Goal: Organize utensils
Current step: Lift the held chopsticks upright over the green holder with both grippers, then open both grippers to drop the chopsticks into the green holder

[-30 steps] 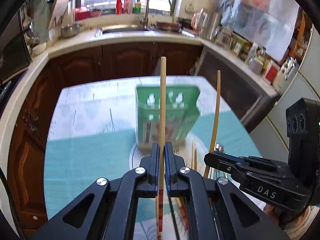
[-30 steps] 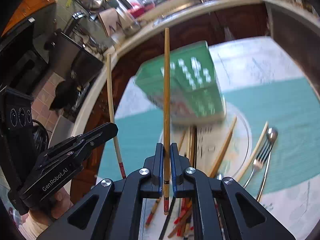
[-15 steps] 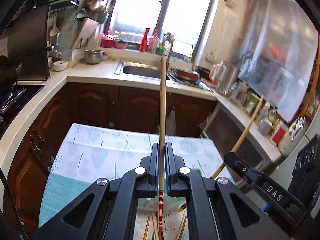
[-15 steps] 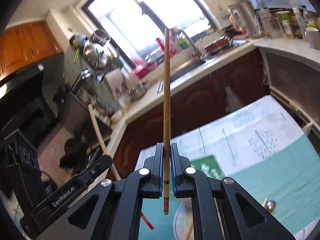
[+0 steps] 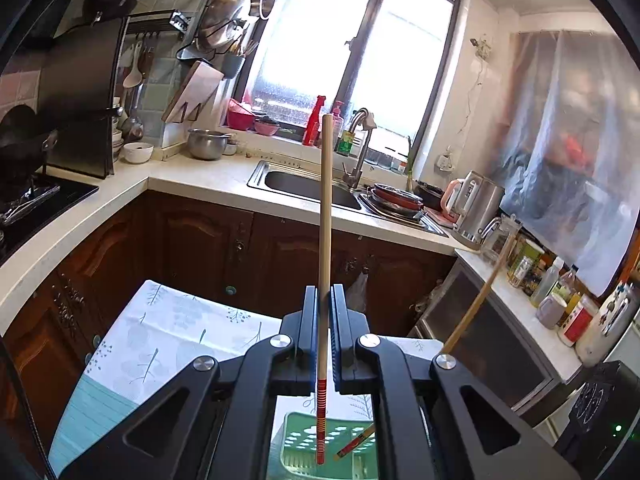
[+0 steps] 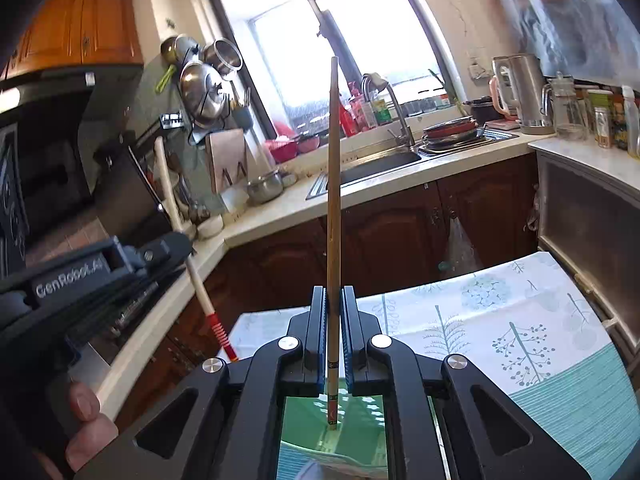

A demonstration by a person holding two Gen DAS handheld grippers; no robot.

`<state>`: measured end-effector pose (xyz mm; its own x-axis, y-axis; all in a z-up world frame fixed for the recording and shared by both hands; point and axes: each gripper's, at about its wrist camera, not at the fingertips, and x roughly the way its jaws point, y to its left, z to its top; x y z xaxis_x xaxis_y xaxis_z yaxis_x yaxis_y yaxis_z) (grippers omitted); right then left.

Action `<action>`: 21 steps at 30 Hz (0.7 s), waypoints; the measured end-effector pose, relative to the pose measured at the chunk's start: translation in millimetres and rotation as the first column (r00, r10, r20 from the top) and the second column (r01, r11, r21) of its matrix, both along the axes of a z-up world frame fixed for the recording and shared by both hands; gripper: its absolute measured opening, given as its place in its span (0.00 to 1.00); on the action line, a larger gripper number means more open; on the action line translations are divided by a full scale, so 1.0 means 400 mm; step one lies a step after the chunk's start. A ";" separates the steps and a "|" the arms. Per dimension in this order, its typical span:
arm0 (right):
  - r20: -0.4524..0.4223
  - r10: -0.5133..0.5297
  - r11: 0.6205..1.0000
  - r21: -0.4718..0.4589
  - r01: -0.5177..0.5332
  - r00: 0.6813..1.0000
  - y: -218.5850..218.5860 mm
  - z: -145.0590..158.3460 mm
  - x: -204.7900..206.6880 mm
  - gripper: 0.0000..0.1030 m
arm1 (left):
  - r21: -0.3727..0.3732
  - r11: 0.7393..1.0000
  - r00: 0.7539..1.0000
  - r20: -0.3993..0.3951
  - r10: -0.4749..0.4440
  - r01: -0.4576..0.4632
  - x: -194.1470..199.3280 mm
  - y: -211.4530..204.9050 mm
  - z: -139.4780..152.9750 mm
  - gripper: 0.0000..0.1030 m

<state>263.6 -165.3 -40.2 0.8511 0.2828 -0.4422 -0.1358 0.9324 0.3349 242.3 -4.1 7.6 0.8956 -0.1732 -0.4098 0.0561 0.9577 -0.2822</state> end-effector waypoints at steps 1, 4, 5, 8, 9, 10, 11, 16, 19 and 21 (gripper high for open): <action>-0.006 0.019 1.000 -0.014 -0.019 1.000 0.007 -0.020 0.014 0.07 | 0.019 1.000 1.000 0.002 -0.006 0.006 0.006 -0.007 -0.014 0.03; -0.034 0.064 0.997 -0.038 -0.065 0.997 0.022 -0.065 0.042 0.07 | 0.062 0.998 0.999 -0.003 -0.032 0.033 0.017 -0.027 -0.054 0.03; -0.040 0.075 0.996 -0.047 -0.077 0.996 0.026 -0.079 0.047 0.07 | 0.069 0.996 0.999 -0.008 -0.051 0.051 0.022 -0.030 -0.072 0.03; -0.069 0.126 0.987 -0.093 -0.132 0.990 0.044 -0.131 0.073 0.07 | 0.075 0.994 0.996 -0.044 -0.074 0.077 0.029 -0.032 -0.105 0.04; -0.093 0.149 0.981 -0.111 -0.159 0.984 0.054 -0.152 0.083 0.07 | 0.071 0.994 0.995 -0.057 -0.080 0.084 0.025 -0.031 -0.113 0.05; -0.116 0.167 0.974 -0.132 -0.181 0.979 0.063 -0.173 0.092 0.07 | 0.058 0.993 0.992 -0.084 -0.097 0.102 0.025 -0.027 -0.124 0.10; -0.130 0.178 0.970 -0.144 -0.196 0.975 0.066 -0.190 0.095 0.08 | 0.057 0.993 0.990 -0.096 -0.099 0.105 0.022 -0.024 -0.130 0.24; -0.173 0.237 0.947 -0.180 -0.267 0.956 0.090 -0.248 0.106 0.33 | 0.071 0.995 0.994 -0.086 -0.069 0.075 -0.025 0.001 -0.123 0.67; -0.158 0.241 0.944 -0.191 -0.269 0.958 0.095 -0.256 0.098 0.36 | 0.060 0.994 0.989 -0.120 -0.084 0.092 -0.042 0.015 -0.110 0.67; -0.174 0.235 0.946 -0.186 -0.266 0.956 0.095 -0.263 0.099 0.36 | 0.054 0.993 0.984 -0.151 -0.099 0.109 -0.057 0.023 -0.105 0.67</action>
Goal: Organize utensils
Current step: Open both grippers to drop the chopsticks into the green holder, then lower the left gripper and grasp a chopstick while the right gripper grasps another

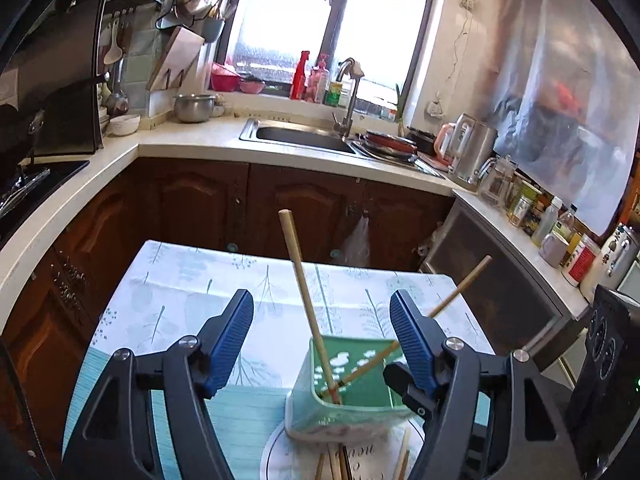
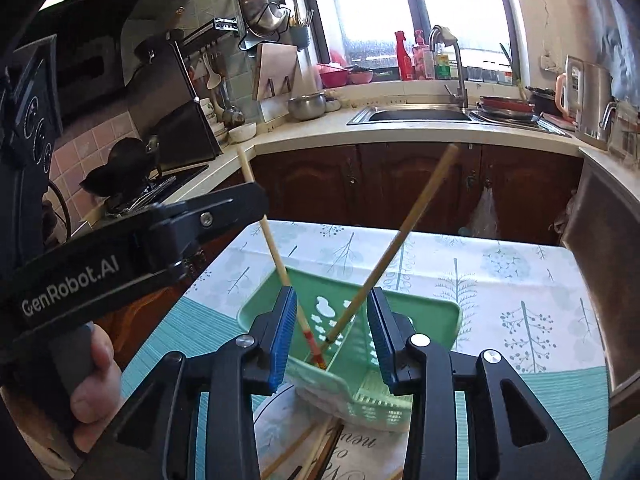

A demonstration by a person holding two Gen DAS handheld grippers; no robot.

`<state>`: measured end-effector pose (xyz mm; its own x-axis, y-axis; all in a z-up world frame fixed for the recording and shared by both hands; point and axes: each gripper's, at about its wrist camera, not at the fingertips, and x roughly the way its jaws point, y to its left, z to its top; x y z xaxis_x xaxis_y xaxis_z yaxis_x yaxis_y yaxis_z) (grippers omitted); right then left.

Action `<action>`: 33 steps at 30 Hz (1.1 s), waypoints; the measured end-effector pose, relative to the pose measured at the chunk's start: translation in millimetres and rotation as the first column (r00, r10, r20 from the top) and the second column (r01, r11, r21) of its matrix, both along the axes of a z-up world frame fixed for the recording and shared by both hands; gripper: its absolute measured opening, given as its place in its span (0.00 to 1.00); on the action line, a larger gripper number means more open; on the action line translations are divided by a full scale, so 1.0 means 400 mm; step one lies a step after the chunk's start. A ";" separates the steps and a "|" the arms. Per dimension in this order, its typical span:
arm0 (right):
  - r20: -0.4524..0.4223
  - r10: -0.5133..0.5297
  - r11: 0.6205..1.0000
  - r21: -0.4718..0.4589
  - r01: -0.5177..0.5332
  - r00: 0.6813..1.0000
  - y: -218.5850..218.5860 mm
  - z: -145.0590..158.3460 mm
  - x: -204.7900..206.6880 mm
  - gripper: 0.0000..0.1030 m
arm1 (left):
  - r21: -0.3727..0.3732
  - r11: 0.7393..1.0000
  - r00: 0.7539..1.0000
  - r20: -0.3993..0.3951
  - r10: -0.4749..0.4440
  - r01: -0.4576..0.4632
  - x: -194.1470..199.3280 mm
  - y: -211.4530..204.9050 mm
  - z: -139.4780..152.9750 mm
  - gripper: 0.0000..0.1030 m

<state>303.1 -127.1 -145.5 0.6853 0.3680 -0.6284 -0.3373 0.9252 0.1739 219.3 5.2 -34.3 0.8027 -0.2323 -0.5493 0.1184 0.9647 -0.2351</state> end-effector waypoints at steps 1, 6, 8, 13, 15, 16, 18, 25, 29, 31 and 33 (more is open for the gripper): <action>-0.006 -0.003 1.000 0.000 0.003 1.000 -0.002 -0.004 -0.003 0.36 | 0.003 1.000 1.000 -0.008 -0.001 0.001 -0.008 -0.001 0.004 0.67; -0.020 -0.018 0.999 0.031 0.018 1.000 -0.007 0.010 -0.037 0.36 | 0.039 0.999 0.998 -0.056 -0.015 0.017 -0.059 0.005 0.015 0.67; -0.040 -0.033 0.998 0.056 0.035 0.999 -0.020 0.016 -0.057 0.36 | 0.049 0.998 0.997 -0.074 -0.025 0.028 -0.078 0.009 0.018 0.67; -0.090 -0.053 0.995 0.082 0.061 0.995 -0.053 0.048 -0.147 0.36 | 0.094 0.994 0.993 -0.111 -0.037 0.048 -0.139 0.004 0.022 0.68; -0.099 -0.061 0.994 0.089 0.070 0.993 -0.046 0.080 -0.213 0.36 | 0.108 0.993 0.992 -0.123 -0.037 0.051 -0.168 0.000 0.023 0.73; -0.098 -0.067 0.992 0.096 0.076 0.993 -0.052 0.090 -0.238 0.36 | 0.110 0.992 0.991 -0.125 -0.040 0.053 -0.184 -0.001 0.023 0.76; -0.077 -0.104 0.989 0.094 0.111 0.992 -0.067 0.111 -0.292 0.36 | 0.124 0.991 0.990 -0.132 -0.042 0.059 -0.216 -0.004 0.022 0.77; -0.033 -0.154 0.987 0.042 0.155 0.988 -0.114 0.161 -0.436 0.41 | 0.097 0.992 0.980 -0.192 -0.056 0.076 -0.273 0.006 -0.006 0.77; -0.096 -0.181 0.983 0.011 0.182 0.979 -0.140 0.157 -0.494 0.48 | 0.059 0.994 0.962 -0.261 -0.077 0.096 -0.295 0.014 -0.044 0.77; -0.143 -0.198 0.979 0.009 0.202 0.970 -0.158 0.143 -0.521 0.55 | 0.040 0.994 0.951 -0.295 -0.090 0.106 -0.302 0.017 -0.065 0.77; -0.191 -0.198 0.978 0.026 0.207 0.961 -0.172 0.120 -0.542 0.55 | 0.027 0.992 0.937 -0.332 -0.109 0.125 -0.309 0.016 -0.093 0.77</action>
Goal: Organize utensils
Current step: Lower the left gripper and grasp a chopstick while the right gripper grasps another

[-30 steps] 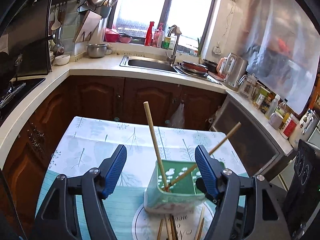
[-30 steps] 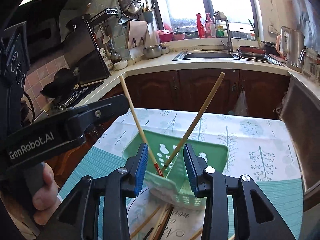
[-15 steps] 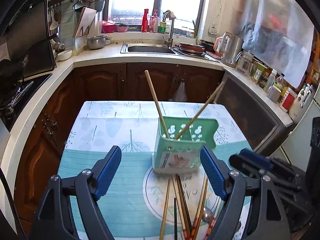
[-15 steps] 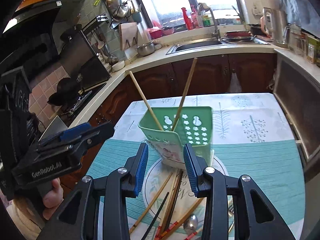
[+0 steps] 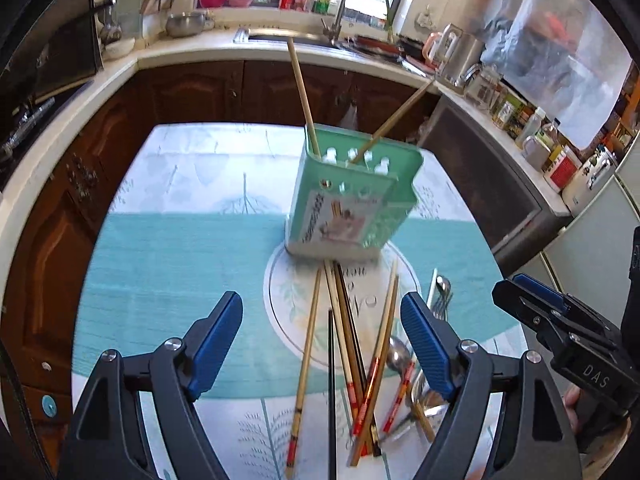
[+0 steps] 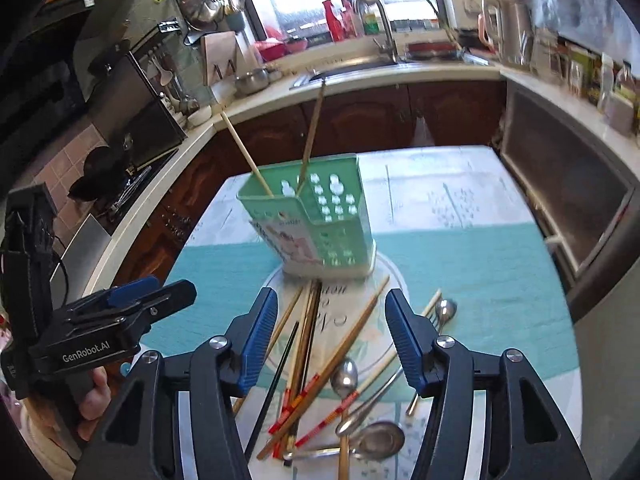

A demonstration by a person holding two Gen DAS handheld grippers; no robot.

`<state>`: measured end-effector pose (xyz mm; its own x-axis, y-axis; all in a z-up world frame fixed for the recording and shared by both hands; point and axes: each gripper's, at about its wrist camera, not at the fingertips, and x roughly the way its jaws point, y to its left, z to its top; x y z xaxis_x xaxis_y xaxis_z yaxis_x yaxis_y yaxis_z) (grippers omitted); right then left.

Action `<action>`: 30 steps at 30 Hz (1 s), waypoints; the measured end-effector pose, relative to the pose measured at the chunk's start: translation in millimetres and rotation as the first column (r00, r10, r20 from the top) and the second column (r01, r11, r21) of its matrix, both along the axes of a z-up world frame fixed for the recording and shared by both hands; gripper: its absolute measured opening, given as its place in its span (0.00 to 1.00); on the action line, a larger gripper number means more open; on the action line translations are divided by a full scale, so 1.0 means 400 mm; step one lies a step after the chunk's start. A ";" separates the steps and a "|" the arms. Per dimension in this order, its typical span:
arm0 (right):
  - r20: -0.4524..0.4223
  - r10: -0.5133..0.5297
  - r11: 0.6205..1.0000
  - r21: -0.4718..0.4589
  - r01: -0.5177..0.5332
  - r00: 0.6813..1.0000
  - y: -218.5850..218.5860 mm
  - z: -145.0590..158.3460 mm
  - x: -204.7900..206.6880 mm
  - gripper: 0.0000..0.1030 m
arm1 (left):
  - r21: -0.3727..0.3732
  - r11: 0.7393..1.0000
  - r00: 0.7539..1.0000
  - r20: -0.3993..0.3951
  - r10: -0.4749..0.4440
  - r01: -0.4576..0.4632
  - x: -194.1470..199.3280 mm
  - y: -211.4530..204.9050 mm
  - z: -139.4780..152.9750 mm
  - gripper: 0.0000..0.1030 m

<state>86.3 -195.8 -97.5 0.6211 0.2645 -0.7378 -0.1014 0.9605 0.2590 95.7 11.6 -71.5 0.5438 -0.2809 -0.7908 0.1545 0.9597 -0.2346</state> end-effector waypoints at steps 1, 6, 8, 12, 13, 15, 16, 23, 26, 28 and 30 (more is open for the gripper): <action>-0.021 -0.003 1.000 0.006 0.003 1.000 -0.004 -0.009 0.001 0.55 | -0.001 1.000 1.000 -0.019 -0.007 0.007 -0.002 -0.003 -0.013 0.77; -0.127 0.017 0.998 0.058 -0.010 0.992 -0.008 -0.091 -0.019 0.55 | -0.023 0.998 0.990 -0.131 -0.054 0.051 -0.010 -0.008 -0.095 0.63; -0.171 0.036 0.995 0.100 -0.019 0.985 0.001 -0.126 -0.005 0.55 | -0.040 0.998 0.981 -0.182 -0.064 0.058 -0.006 -0.004 -0.128 0.56; -0.255 0.068 0.988 0.152 -0.029 0.965 0.009 -0.194 0.010 0.55 | -0.062 0.997 0.953 -0.298 -0.063 0.046 0.011 0.011 -0.200 0.37; -0.262 0.070 0.987 0.155 -0.030 0.963 0.012 -0.205 0.016 0.54 | -0.064 0.997 0.946 -0.318 -0.062 0.044 0.014 0.012 -0.215 0.33; -0.275 0.075 0.987 0.157 -0.032 0.959 0.018 -0.222 0.027 0.48 | -0.058 0.997 0.934 -0.351 -0.062 0.045 0.020 0.012 -0.239 0.31; -0.283 0.079 0.987 0.154 -0.036 0.956 0.020 -0.232 0.030 0.46 | -0.054 0.997 0.931 -0.359 -0.062 0.046 0.021 0.010 -0.245 0.29; -0.367 0.087 0.980 0.198 -0.013 0.926 0.018 -0.299 0.103 0.29 | 0.017 0.993 0.914 -0.391 -0.104 0.120 0.030 -0.034 -0.269 0.26; -0.401 0.079 0.972 0.235 0.019 0.913 0.004 -0.327 0.141 0.27 | 0.056 0.987 0.901 -0.420 -0.113 0.150 0.044 -0.054 -0.283 0.23; -0.415 0.073 0.966 0.255 0.039 0.907 -0.005 -0.344 0.167 0.27 | 0.077 0.984 0.891 -0.440 -0.112 0.162 0.050 -0.064 -0.292 0.23; -0.432 0.067 0.961 0.269 0.057 0.899 -0.013 -0.361 0.191 0.27 | 0.090 0.980 0.882 -0.457 -0.118 0.178 0.053 -0.071 -0.300 0.23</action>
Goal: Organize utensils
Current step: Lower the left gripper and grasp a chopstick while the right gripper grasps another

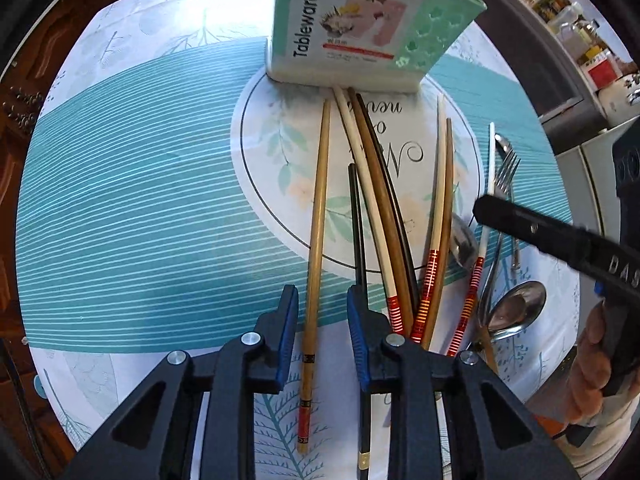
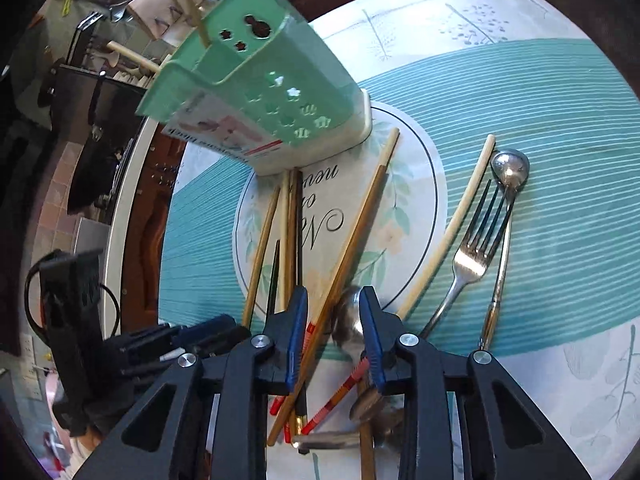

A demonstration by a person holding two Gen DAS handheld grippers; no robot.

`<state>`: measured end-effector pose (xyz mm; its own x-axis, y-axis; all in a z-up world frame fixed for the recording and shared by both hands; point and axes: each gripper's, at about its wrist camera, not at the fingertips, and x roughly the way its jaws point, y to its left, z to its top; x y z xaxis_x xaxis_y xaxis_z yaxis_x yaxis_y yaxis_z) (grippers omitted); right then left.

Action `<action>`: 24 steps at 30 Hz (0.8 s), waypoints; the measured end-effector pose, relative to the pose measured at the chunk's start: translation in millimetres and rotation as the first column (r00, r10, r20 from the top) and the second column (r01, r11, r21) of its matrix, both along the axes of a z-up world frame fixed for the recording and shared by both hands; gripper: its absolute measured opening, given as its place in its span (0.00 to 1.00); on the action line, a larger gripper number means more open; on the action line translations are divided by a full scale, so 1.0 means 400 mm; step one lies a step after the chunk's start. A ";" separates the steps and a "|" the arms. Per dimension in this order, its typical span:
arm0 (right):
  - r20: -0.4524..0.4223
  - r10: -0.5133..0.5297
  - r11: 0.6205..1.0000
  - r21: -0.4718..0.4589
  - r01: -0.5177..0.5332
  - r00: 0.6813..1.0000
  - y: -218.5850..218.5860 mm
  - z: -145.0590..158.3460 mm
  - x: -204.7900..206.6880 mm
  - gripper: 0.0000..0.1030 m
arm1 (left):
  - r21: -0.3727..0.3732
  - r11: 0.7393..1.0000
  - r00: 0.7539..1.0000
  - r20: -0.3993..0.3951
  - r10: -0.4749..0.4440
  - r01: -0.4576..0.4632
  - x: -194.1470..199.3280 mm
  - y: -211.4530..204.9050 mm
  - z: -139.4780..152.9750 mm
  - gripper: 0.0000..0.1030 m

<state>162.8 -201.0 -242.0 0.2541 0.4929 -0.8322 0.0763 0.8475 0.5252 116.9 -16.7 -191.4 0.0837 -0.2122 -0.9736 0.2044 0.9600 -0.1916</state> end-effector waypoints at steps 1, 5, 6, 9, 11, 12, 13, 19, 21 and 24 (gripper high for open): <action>-0.009 -0.006 1.000 0.007 0.006 1.000 -0.003 -0.009 0.012 0.27 | 0.005 1.000 1.000 -0.006 -0.004 0.004 0.004 -0.010 -0.006 0.23; -0.052 -0.029 0.999 0.031 0.030 0.998 -0.011 -0.047 0.050 0.27 | 0.036 0.999 0.999 -0.022 -0.027 0.027 0.009 -0.030 -0.011 0.23; -0.060 -0.032 0.999 0.042 0.034 0.998 -0.012 -0.055 0.059 0.26 | 0.038 0.999 0.999 -0.026 -0.027 0.028 0.012 -0.030 -0.012 0.23; -0.070 -0.037 0.998 0.054 0.041 0.997 -0.011 -0.077 0.083 0.24 | 0.050 0.998 0.999 -0.034 -0.037 0.038 0.019 -0.047 -0.015 0.23; -0.069 -0.037 0.998 0.056 0.041 0.997 -0.008 -0.088 0.093 0.20 | 0.056 0.997 0.998 -0.044 -0.043 0.045 0.024 -0.053 -0.016 0.22; -0.071 -0.038 0.998 0.055 0.042 0.997 -0.005 -0.093 0.100 0.17 | 0.058 0.997 0.998 -0.050 -0.045 0.048 0.031 -0.060 -0.018 0.22; -0.071 -0.036 0.998 0.057 0.040 0.997 -0.008 -0.094 0.095 0.15 | 0.060 0.997 0.997 -0.055 -0.047 0.050 0.035 -0.061 -0.018 0.22; -0.060 -0.042 0.997 0.057 0.045 0.997 0.014 -0.092 0.082 0.08 | 0.089 0.992 0.994 -0.076 -0.077 0.084 0.055 -0.078 -0.021 0.21; -0.051 -0.042 0.997 0.068 0.046 0.998 0.008 -0.081 0.073 0.07 | 0.103 0.990 0.994 -0.074 -0.084 0.091 0.059 -0.086 -0.022 0.19; -0.037 -0.044 0.996 0.076 0.046 0.998 0.004 -0.062 0.053 0.07 | 0.106 0.990 0.993 -0.080 -0.082 0.090 0.066 -0.087 -0.022 0.17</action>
<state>184.2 -199.5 -266.8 0.2484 0.5442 -0.8013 0.1333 0.8002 0.5848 143.3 -51.4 -200.3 -0.0044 -0.1078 -0.9942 0.2762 0.9554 -0.1048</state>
